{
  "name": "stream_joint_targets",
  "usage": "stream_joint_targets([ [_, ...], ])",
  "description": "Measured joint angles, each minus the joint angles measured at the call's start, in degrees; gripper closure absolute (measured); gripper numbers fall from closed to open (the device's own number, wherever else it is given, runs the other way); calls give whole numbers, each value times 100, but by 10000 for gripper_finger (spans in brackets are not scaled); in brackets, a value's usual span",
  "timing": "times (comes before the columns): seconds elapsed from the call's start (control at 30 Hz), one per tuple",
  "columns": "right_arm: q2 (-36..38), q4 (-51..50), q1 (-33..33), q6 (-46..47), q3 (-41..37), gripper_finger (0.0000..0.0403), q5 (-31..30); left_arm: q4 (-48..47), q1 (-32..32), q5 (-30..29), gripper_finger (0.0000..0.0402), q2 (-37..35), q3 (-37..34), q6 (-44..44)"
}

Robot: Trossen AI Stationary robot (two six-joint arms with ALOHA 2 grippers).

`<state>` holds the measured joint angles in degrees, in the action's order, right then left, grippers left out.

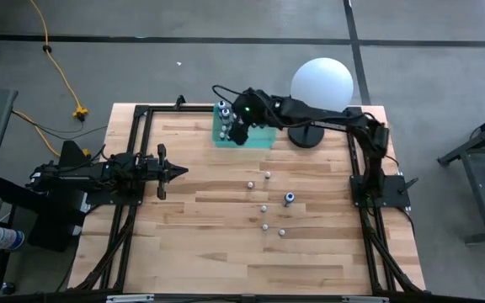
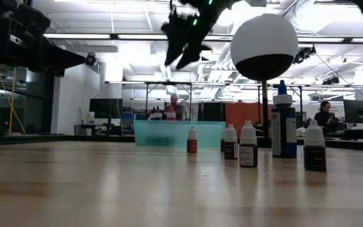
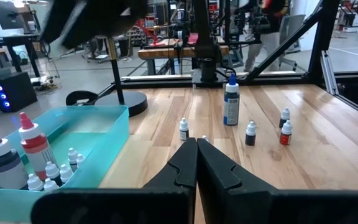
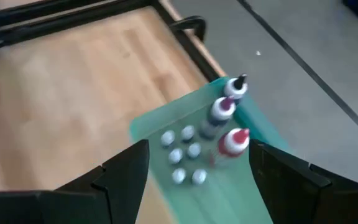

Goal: Pick & Place food coloring
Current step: Put the big blue food coloring bottle into the bin

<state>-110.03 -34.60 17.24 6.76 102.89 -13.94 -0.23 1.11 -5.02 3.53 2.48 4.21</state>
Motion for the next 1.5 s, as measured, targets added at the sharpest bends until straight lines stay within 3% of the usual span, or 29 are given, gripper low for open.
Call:
stream_joint_targets([
  [0.43,996,-1709,-1152,-74,2,139,196,0,1,0,401,0,0,0],
  [0.63,1386,-2625,-1658,349,-161,139,345,0,0,0,401,0,0,0],
  [1.1,4159,-1186,-2736,1594,-4133,139,159,0,2,0,401,0,0,0],
  [1.37,5011,-840,-3148,2039,-5515,139,122,0,2,0,401,0,0,0],
  [1.5,5099,-375,-3251,2012,-5949,139,419,0,0,0,401,0,0,0],
])
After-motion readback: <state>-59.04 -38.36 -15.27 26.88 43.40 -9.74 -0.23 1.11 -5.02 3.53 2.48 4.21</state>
